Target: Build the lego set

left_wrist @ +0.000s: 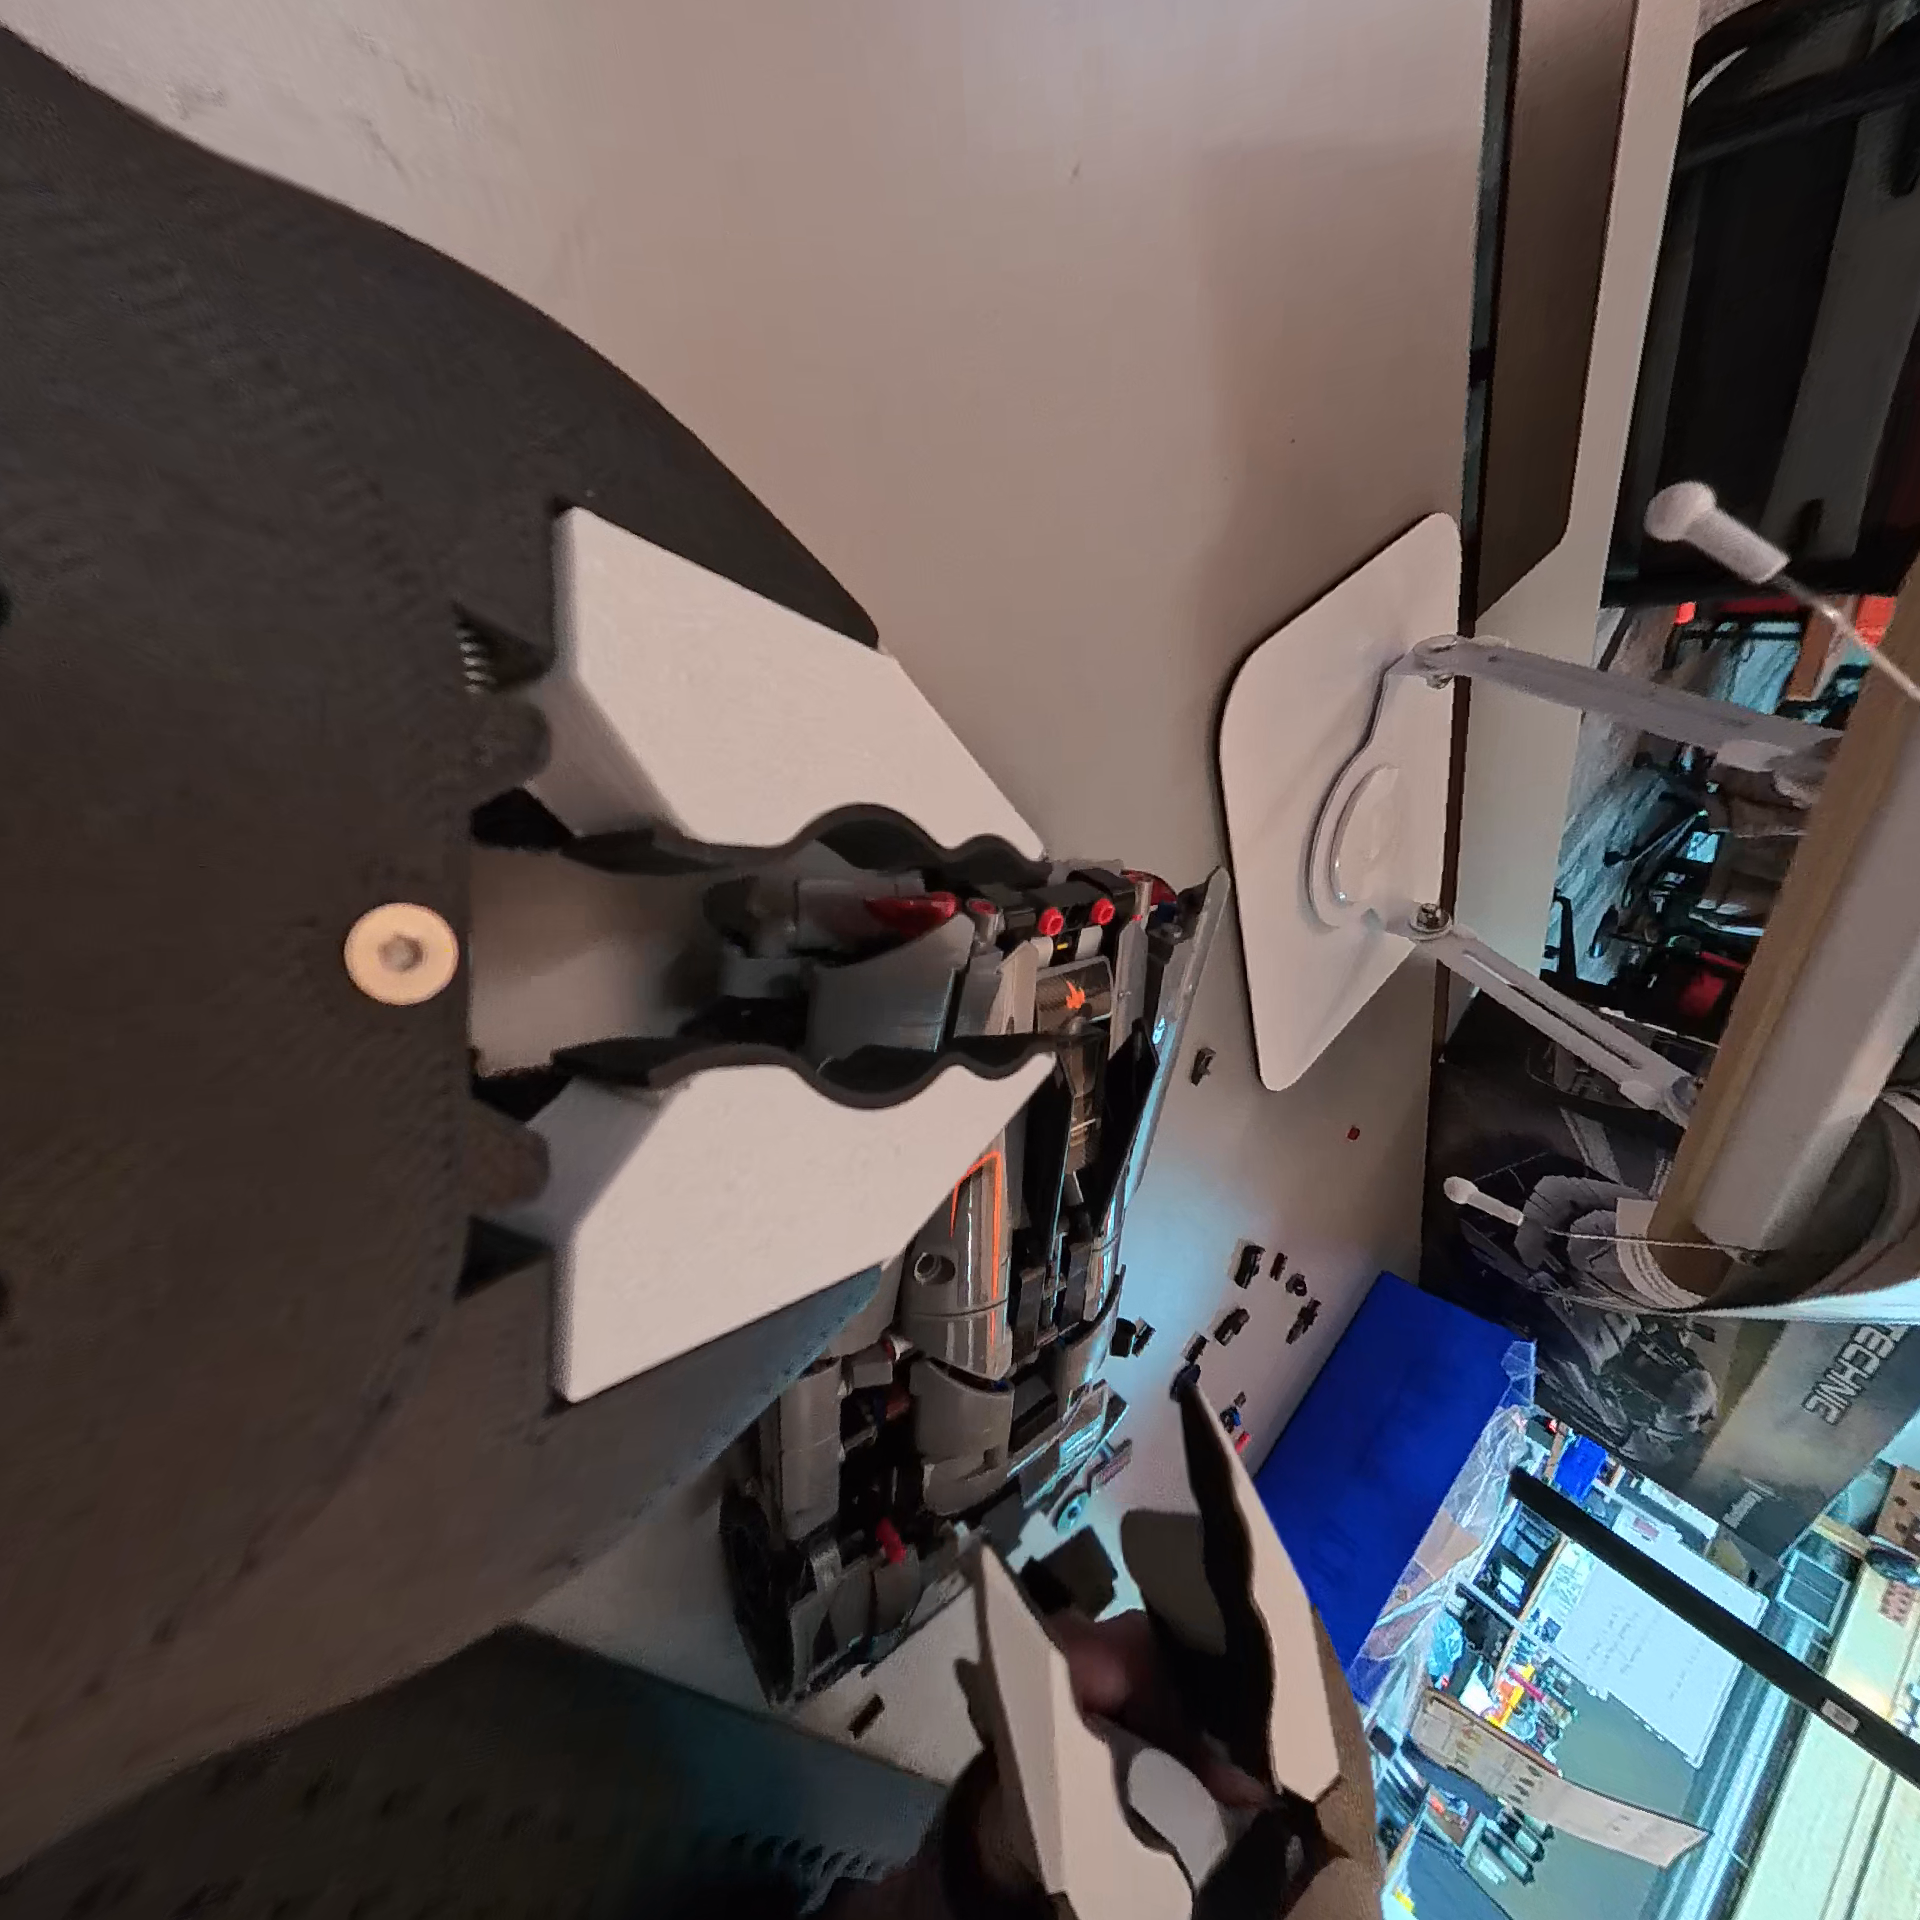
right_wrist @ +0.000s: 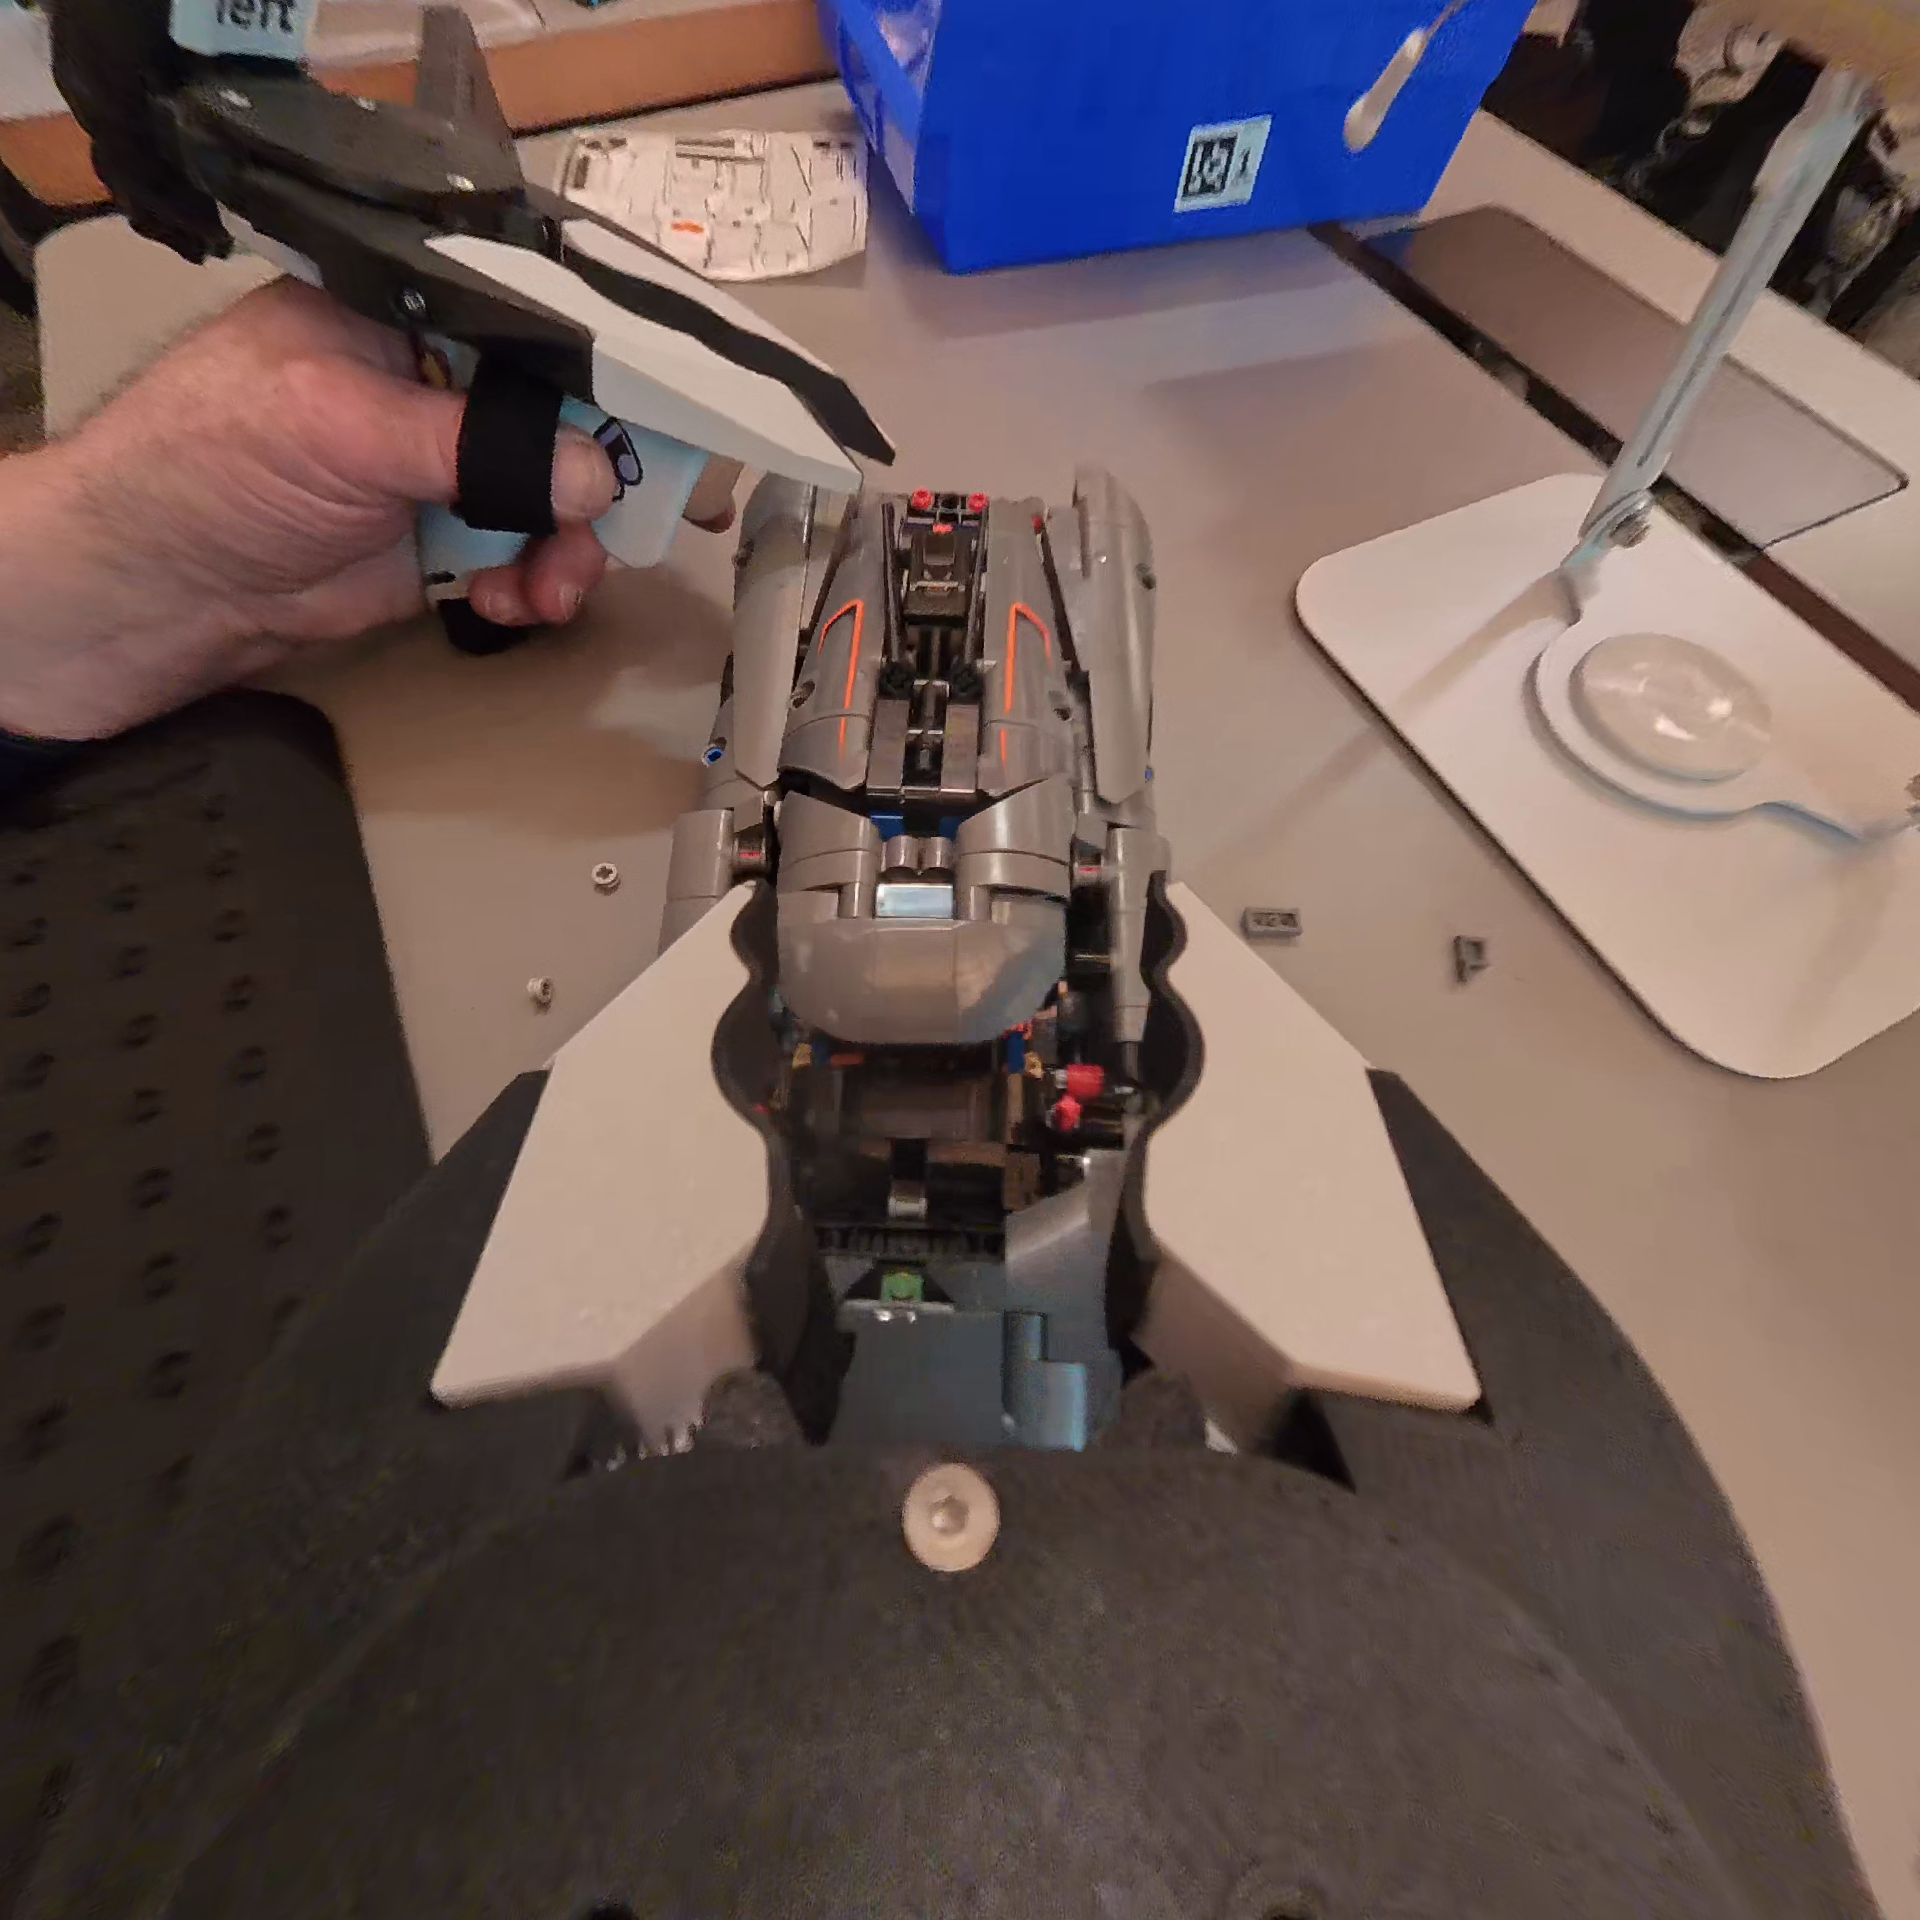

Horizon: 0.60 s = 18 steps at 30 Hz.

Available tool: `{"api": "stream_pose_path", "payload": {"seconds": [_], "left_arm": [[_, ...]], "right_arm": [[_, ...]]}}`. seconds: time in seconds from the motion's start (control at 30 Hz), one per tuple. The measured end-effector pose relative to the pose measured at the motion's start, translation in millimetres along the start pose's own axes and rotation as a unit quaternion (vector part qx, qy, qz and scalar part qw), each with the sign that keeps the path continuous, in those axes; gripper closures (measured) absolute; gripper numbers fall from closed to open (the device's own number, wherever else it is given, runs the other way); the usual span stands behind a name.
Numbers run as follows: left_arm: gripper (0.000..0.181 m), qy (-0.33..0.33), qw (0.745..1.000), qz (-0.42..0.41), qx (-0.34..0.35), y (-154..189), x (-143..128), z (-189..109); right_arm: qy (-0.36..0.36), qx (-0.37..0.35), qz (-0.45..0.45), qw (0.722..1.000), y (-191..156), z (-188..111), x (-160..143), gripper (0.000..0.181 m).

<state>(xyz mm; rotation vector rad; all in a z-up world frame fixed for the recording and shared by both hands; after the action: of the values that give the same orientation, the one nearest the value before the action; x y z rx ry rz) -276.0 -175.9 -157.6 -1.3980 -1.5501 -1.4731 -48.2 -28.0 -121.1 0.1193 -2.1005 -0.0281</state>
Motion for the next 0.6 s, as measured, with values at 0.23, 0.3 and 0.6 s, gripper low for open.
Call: {"api": "stream_pose_path", "payload": {"seconds": [0.23,0.3,0.6], "left_arm": [[0.151,-0.014,0.997,0.055,0.053,18.2,11.1,-32.4],[0.148,-0.032,0.998,0.050,0.037,31.9,7.5,-34.6],[0.144,-0.145,0.987,0.028,0.066,60.3,-20.1,-12.6]], "right_arm": [[-0.025,0.083,0.025,0.996,48.6,-7.0,-12.3,0.121],[-0.035,0.088,0.015,0.995,58.2,-7.3,-17.3,0.122],[-0.097,0.128,-0.013,0.987,53.4,2.0,-29.9,0.130]]}}
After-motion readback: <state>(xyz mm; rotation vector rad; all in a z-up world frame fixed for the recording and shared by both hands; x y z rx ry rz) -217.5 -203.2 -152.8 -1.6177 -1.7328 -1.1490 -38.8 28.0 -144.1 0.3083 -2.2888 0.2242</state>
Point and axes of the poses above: each gripper's, where its closed fingertips meet, z out along the fingers, x out of its top, y = z × x across the jaws, the point moved 10 cm from there along -z, back along the fingers, and after that the axes turned 6 degrees about -x, right-handed, at the moved point
